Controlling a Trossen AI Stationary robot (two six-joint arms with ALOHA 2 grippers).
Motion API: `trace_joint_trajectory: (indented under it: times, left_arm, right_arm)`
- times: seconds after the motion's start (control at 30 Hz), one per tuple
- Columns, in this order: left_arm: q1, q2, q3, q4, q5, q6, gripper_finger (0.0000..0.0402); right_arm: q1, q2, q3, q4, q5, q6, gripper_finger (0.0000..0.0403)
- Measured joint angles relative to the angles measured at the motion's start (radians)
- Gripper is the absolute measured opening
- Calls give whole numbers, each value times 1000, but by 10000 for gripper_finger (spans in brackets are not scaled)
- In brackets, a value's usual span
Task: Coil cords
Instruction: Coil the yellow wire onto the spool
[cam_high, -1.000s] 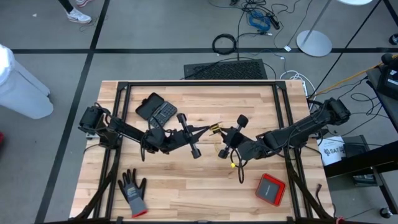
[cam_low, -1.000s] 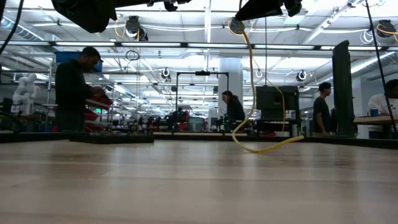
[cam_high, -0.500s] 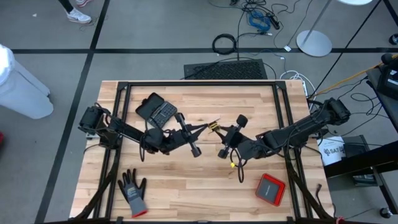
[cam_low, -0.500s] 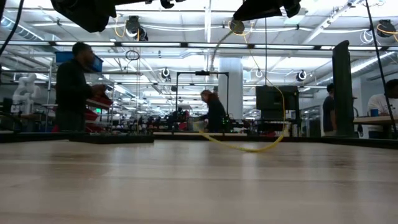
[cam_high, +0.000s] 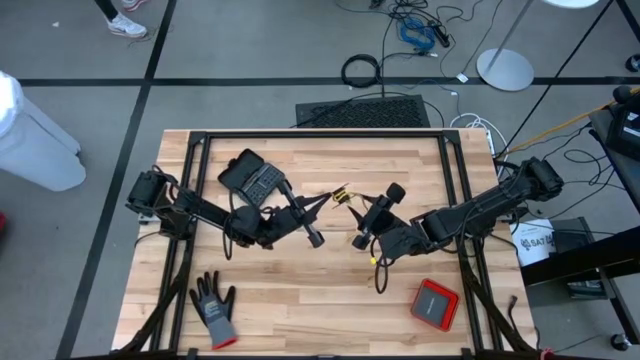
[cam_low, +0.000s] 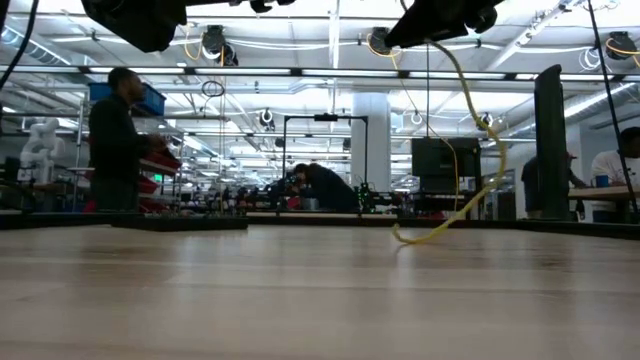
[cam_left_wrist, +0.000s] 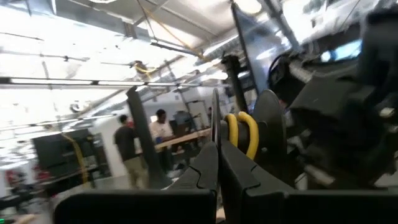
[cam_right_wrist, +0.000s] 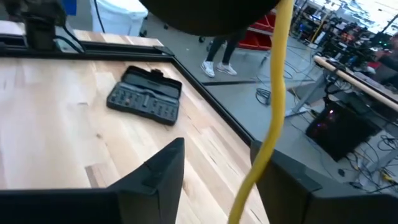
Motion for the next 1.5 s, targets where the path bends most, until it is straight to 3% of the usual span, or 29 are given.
trace_joint_trajectory:
  times: [0.3,0.8,1.0,1.13,1.27,1.5]
  left_arm:
    - [1,-1,0,45,-59,42,2]
    - [5,-2,0,78,-79,88,2]
    - [5,-2,0,77,-97,91,2]
    - [5,-2,-1,77,-97,87,2]
    - [5,-2,-1,77,-97,87,2]
    - [5,-2,-1,77,-98,92,2]
  right_arm:
    - [0,-1,1,-45,25,9,174]
    - [98,-1,1,-299,27,344,174]
    - [161,-1,0,-359,83,464,174]
    - [175,-2,-70,-337,96,553,174]
    - [182,-1,-203,-207,97,627,174]
    - [205,-1,-318,-4,102,629,169]
